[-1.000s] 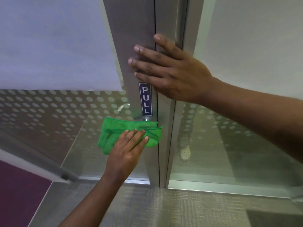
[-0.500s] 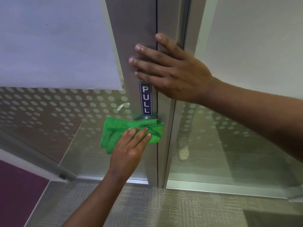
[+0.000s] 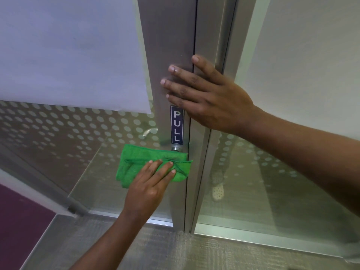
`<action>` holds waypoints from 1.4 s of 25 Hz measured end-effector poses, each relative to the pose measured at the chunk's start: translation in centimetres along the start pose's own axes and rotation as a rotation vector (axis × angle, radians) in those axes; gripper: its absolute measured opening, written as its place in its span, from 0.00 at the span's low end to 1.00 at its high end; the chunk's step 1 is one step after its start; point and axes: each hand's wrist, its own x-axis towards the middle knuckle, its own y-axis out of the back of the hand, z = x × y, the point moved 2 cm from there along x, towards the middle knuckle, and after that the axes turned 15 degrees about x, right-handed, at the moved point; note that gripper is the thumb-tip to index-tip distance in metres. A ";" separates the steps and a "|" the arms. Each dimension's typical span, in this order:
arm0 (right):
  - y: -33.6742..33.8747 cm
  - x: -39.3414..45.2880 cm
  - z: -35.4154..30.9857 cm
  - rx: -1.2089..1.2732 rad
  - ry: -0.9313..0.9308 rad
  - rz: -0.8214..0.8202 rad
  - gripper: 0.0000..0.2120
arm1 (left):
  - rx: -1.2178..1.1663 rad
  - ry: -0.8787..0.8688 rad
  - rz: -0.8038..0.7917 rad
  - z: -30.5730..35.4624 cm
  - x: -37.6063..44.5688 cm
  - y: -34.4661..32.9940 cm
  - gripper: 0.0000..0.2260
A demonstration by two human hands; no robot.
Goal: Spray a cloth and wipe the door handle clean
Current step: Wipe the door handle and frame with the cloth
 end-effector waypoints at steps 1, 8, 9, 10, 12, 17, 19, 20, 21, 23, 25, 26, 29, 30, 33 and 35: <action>0.0 0.0 0.0 -0.008 0.003 -0.001 0.18 | 0.006 0.002 0.003 -0.2 0.1 0.0 0.15; 0.1 -0.1 0.3 -0.020 0.008 0.031 0.18 | -0.012 0.044 -0.043 2.0 3.5 -0.7 0.14; 0.1 -0.1 0.2 -0.017 0.005 0.039 0.17 | -0.019 0.038 -0.038 1.6 2.4 -0.4 0.14; 0.1 0.0 0.0 -0.015 0.003 0.043 0.17 | -0.019 0.038 -0.029 1.2 1.3 -0.1 0.14; 0.0 0.2 -0.1 -0.021 0.006 0.044 0.18 | -0.004 0.053 -0.018 0.9 0.3 0.5 0.12; 0.0 0.1 0.2 -0.042 0.019 0.065 0.17 | -0.013 0.135 -0.067 2.3 4.6 -0.2 0.12; 0.0 0.1 0.2 -0.027 0.014 0.083 0.16 | -0.010 0.121 -0.060 2.3 4.2 0.2 0.12; 0.0 0.2 0.1 -0.021 0.012 0.092 0.16 | -0.014 0.129 -0.046 1.8 3.4 0.6 0.12; 0.0 0.2 0.1 -0.017 0.011 0.099 0.16 | -0.028 0.180 -0.034 1.2 2.5 1.0 0.13; 0.0 0.1 0.0 -0.019 0.017 0.105 0.16 | -0.127 0.437 -0.041 0.3 1.1 1.7 0.13; 0.0 0.0 0.2 -0.039 0.026 0.100 0.16 | -0.310 0.746 -0.049 0.4 1.3 2.1 0.13; 0.0 0.0 0.2 -0.036 0.028 0.096 0.16 | -0.369 0.866 -0.046 0.7 1.9 2.2 0.13; 0.1 -0.3 0.4 0.002 0.021 0.107 0.16 | -0.476 1.176 0.026 -0.4 3.9 1.9 0.14; 0.0 -0.6 0.5 0.006 0.016 0.109 0.16 | -0.540 1.283 0.053 -1.4 4.5 1.6 0.14; -0.2 -0.6 0.2 0.054 0.017 0.105 0.17 | -0.757 1.514 0.106 -2.8 4.0 1.1 0.13; -0.3 -0.6 0.1 0.074 0.014 0.106 0.17 | -0.915 1.632 0.156 -1.4 3.2 1.3 0.14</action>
